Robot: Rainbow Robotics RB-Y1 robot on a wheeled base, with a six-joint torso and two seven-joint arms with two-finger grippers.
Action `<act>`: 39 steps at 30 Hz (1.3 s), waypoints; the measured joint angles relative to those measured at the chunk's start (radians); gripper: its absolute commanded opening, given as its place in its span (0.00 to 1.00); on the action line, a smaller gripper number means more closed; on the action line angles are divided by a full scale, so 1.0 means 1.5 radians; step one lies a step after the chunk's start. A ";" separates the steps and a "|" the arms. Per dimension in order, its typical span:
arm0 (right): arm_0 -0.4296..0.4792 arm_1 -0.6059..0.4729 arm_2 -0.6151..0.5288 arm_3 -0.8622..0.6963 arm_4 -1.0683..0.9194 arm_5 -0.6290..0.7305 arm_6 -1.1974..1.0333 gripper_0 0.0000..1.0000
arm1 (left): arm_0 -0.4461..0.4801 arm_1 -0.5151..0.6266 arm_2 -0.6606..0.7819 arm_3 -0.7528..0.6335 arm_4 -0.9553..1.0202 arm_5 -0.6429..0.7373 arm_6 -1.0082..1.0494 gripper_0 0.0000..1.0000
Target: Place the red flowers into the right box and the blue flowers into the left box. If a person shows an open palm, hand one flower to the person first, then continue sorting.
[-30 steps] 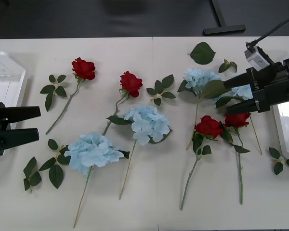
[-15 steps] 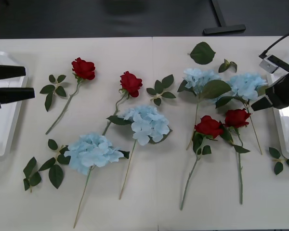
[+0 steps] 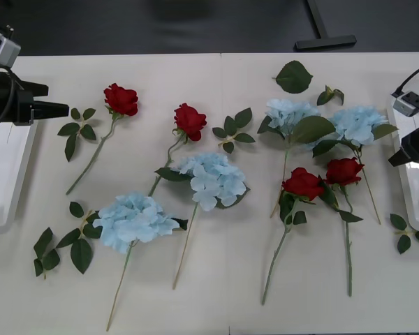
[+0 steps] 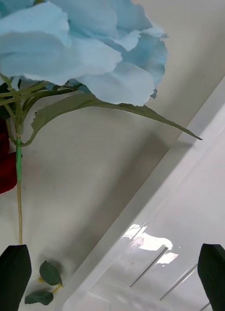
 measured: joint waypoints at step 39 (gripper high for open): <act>-0.002 0.161 0.032 0.033 0.170 -0.004 -0.085 0.29 | -0.224 -0.342 -0.046 0.443 -0.302 -0.088 0.007 1.00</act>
